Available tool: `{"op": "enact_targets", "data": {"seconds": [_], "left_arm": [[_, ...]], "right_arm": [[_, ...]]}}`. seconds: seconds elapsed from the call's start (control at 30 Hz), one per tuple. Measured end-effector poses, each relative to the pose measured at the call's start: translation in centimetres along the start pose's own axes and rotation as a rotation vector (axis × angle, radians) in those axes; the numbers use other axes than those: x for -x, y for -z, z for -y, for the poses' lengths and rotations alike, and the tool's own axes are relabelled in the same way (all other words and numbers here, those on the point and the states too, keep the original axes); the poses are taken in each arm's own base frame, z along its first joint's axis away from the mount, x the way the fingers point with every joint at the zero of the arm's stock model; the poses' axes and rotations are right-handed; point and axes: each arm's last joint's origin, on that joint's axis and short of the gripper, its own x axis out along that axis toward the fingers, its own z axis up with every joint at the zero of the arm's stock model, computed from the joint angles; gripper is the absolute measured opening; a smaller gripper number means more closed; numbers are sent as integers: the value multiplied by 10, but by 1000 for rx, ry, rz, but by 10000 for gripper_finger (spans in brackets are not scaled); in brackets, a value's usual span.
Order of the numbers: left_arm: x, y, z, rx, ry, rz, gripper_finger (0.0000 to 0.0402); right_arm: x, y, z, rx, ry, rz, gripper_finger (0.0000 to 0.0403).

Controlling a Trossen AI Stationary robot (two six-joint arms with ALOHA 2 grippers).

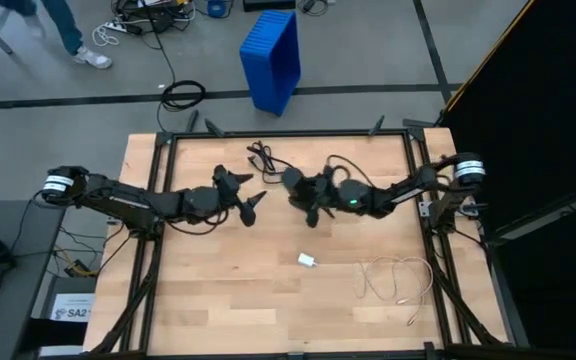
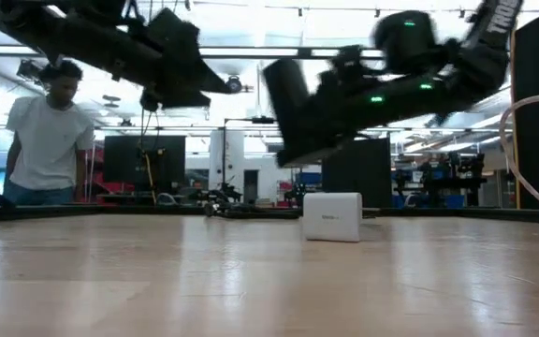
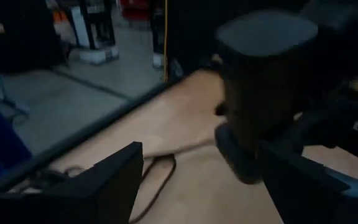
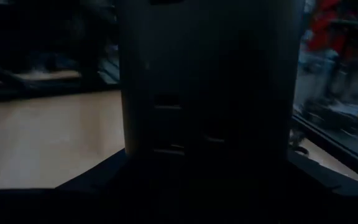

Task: Insert USB
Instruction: Move the black outlet to the center of the table

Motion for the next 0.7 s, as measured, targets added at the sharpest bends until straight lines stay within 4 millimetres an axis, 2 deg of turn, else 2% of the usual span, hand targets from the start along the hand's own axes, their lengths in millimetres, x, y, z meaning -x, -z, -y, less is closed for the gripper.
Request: {"op": "enact_targets", "data": {"seconds": [0.17, 0.3, 0.5, 0.7], "left_arm": [[9, 3, -2, 33, 111, 53, 293], [8, 8, 1, 0, 204, 23, 293], [4, 12, 3, -2, 219, 15, 293], [2, 12, 5, 6, 226, 32, 293]], "right_arm": [[35, 8, 10, 25, -147, 100, 254], [47, 29, 12, 43, -183, -5, 254], [45, 45, 11, 25, -192, -73, 253], [28, 66, 8, 10, -193, -126, 253]]}}
